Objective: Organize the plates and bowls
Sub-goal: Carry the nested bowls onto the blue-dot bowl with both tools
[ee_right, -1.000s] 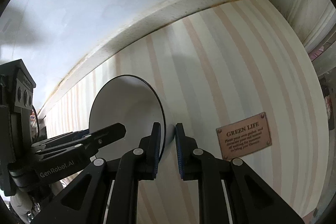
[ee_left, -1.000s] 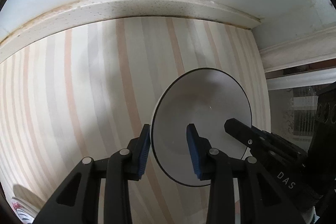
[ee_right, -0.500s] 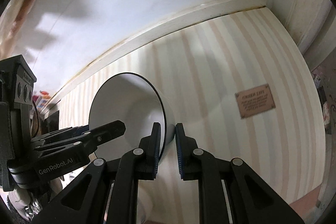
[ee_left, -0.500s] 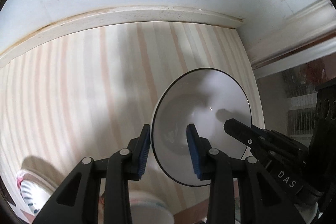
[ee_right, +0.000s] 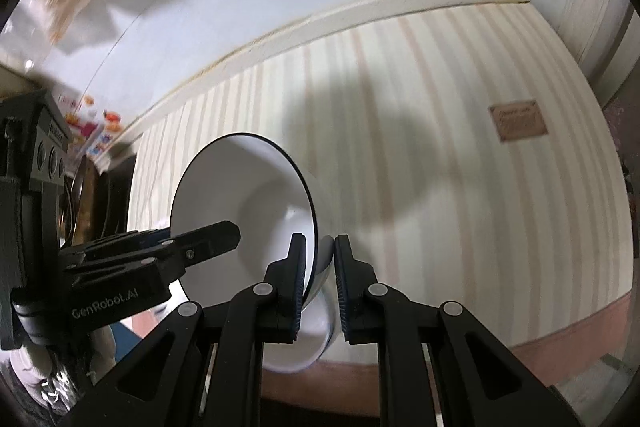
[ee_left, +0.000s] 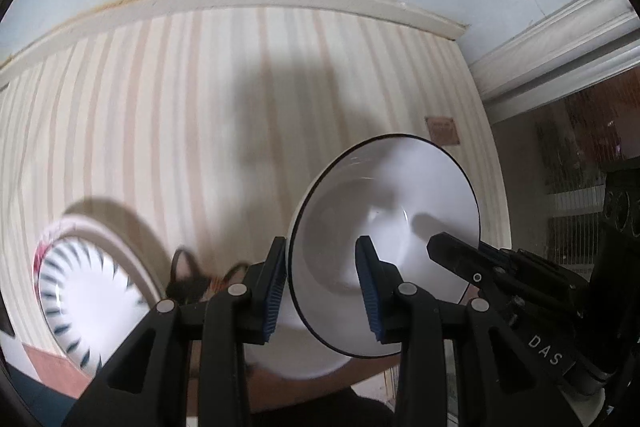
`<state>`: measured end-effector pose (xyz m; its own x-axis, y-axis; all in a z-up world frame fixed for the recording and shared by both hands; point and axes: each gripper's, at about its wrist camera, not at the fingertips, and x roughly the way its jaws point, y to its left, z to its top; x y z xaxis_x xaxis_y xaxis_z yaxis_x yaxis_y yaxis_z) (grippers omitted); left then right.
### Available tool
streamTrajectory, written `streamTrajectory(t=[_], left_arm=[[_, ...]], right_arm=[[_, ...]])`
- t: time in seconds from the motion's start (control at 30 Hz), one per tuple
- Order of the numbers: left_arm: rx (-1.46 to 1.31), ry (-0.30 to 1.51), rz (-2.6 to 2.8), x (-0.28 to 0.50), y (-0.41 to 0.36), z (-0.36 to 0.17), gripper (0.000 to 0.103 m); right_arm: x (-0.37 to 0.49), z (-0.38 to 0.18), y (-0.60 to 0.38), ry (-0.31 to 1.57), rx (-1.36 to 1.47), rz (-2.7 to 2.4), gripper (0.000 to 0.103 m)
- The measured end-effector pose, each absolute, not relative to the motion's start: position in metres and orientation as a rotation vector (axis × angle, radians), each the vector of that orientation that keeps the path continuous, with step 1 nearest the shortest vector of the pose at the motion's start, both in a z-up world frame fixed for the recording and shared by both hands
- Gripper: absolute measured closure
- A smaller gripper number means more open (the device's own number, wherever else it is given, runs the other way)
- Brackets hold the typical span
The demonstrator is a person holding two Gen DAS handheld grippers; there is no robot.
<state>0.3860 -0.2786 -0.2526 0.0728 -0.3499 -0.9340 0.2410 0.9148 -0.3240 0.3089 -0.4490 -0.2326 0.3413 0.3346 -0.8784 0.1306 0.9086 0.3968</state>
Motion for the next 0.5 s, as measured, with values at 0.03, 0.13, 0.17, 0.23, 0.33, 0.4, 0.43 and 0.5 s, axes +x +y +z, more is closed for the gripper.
streamTrajectory(t=[0.03, 0.13, 0.17, 0.23, 0.33, 0.4, 0.43, 0.5], left_arm=[[-0.091, 1.435, -0.442, 0.380, -0.274, -0.254, 0.072], [-0.081, 1.441, -0.429, 0.365, -0.273, -0.261, 0.072], [-0.074, 1.444, -0.425, 0.361, -0.272, -0.262, 0.073], [-0.069, 1.454, -0.419, 0.351, -0.267, -0.265, 0.072], [-0.070, 1.475, -0.410, 0.345, -0.262, -0.273, 0.072], [-0.064, 1.485, -0.404, 0.342, -0.262, -0.279, 0.072], [-0.057, 1.488, -0.401, 0.340, -0.262, -0.281, 0.072], [-0.040, 1.492, -0.395, 0.336, -0.262, -0.285, 0.072]], right_arm=[[0.303, -0.234, -0.444, 1.230, 0.435, 0.142, 0.087], [0.289, -0.239, -0.435, 1.243, 0.432, 0.153, 0.087], [0.285, -0.240, -0.433, 1.248, 0.432, 0.156, 0.087], [0.277, -0.246, -0.429, 1.262, 0.434, 0.163, 0.087], [0.269, -0.258, -0.426, 1.285, 0.445, 0.170, 0.087], [0.266, -0.266, -0.425, 1.301, 0.451, 0.172, 0.087], [0.265, -0.270, -0.424, 1.307, 0.448, 0.173, 0.087], [0.261, -0.278, -0.422, 1.323, 0.442, 0.175, 0.087]])
